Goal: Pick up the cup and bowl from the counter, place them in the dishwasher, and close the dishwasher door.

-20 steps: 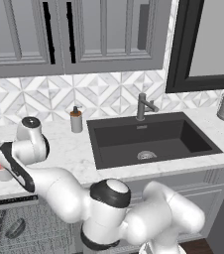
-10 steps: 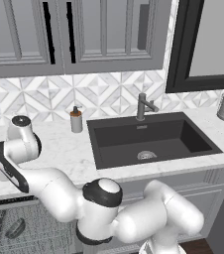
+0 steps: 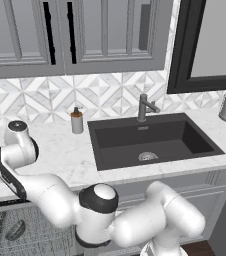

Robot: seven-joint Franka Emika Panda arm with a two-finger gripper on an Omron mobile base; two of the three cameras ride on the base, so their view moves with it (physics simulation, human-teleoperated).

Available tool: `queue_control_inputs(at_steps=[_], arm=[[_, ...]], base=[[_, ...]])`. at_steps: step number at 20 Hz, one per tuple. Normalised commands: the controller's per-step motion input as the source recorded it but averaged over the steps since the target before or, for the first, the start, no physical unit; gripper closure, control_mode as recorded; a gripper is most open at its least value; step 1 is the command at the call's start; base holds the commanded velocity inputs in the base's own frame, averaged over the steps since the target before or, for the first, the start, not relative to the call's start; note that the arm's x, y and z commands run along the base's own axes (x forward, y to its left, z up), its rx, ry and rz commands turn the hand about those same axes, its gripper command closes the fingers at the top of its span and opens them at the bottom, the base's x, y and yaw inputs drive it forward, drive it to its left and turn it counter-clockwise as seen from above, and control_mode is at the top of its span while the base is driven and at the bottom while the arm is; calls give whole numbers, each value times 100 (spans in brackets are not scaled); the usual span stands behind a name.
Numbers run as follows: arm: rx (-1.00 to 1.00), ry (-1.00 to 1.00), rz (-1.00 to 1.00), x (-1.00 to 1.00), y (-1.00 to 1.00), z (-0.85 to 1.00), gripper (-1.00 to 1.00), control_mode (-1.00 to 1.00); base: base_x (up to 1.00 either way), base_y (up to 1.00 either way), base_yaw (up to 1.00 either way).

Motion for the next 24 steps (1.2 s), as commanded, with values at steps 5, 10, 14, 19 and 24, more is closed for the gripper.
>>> queue_control_inputs(at_steps=[5,10,14,19,24], arm=[[-6,2,0,6,8,-27,-100,-100],[-6,8,0,10,9,-26,-100,-100],[-2,4,0,23,15,-6,-100,-100],[0,4,0,24,15,0,-100,-100],[-4,11,0,6,1,-22,-100,-100]], base=[[0,0,0],[0,0,0],[0,0,0],[0,0,0],[0,0,0]])
